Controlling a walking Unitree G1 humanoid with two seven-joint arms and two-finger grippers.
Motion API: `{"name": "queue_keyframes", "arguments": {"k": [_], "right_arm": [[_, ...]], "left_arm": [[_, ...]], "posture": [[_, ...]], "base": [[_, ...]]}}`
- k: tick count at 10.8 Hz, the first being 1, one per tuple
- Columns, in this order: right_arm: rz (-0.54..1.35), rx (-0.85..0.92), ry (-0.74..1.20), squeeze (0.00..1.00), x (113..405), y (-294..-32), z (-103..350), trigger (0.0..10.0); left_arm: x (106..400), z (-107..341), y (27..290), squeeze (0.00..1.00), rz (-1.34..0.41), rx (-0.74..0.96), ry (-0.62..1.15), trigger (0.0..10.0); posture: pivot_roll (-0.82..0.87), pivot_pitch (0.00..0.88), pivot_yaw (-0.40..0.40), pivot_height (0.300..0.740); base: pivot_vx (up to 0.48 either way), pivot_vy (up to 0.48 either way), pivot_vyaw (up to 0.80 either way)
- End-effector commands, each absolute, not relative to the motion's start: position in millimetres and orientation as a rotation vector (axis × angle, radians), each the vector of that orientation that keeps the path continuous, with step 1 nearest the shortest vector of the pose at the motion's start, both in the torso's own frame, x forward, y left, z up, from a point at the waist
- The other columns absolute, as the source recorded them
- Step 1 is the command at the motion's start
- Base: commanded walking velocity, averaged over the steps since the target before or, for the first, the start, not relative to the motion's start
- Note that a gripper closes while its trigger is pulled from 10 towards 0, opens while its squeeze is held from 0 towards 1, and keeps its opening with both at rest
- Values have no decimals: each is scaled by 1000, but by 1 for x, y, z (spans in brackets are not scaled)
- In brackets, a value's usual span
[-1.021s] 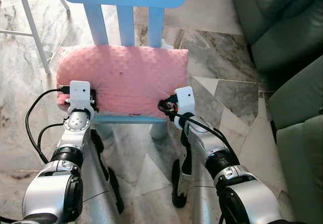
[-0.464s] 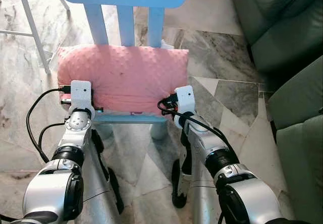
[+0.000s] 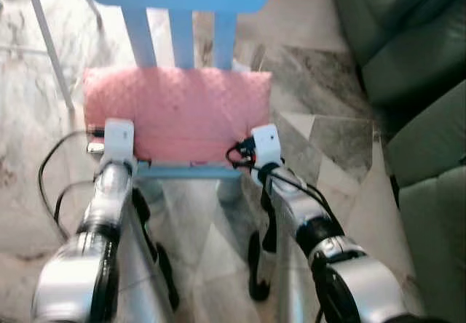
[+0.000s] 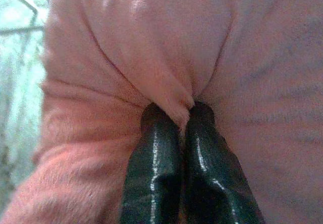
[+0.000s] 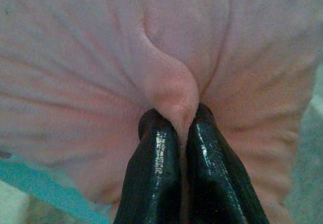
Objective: Move the pillow to the sofa
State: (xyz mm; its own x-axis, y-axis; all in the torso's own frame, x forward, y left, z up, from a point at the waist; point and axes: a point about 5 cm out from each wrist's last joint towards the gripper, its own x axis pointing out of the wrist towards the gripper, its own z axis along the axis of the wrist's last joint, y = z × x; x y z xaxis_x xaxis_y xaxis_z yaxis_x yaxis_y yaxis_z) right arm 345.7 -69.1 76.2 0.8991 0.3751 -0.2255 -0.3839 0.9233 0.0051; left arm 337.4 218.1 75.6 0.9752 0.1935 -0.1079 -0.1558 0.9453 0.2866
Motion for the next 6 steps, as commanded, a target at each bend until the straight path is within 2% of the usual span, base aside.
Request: {"name": "queue_keyframes", "arguments": {"k": [1, 5, 6], "right_arm": [[320, -64, 275, 0, 338, -89, 58, 0], [206, -98, 0, 0, 316, -131, 70, 0], [161, -119, -76, 0, 295, -149, 75, 0]], "left_arm": [[327, 65, 224, 0, 207, 297, 156, 0], [294, 85, 213, 0, 218, 281, -31, 0], [272, 89, 212, 0, 205, 293, -47, 0]], "posture": [[15, 183, -71, 466], [32, 83, -64, 466], [33, 60, -59, 466]], "base": [[0, 0, 0], [0, 0, 0], [0, 0, 0]]}}
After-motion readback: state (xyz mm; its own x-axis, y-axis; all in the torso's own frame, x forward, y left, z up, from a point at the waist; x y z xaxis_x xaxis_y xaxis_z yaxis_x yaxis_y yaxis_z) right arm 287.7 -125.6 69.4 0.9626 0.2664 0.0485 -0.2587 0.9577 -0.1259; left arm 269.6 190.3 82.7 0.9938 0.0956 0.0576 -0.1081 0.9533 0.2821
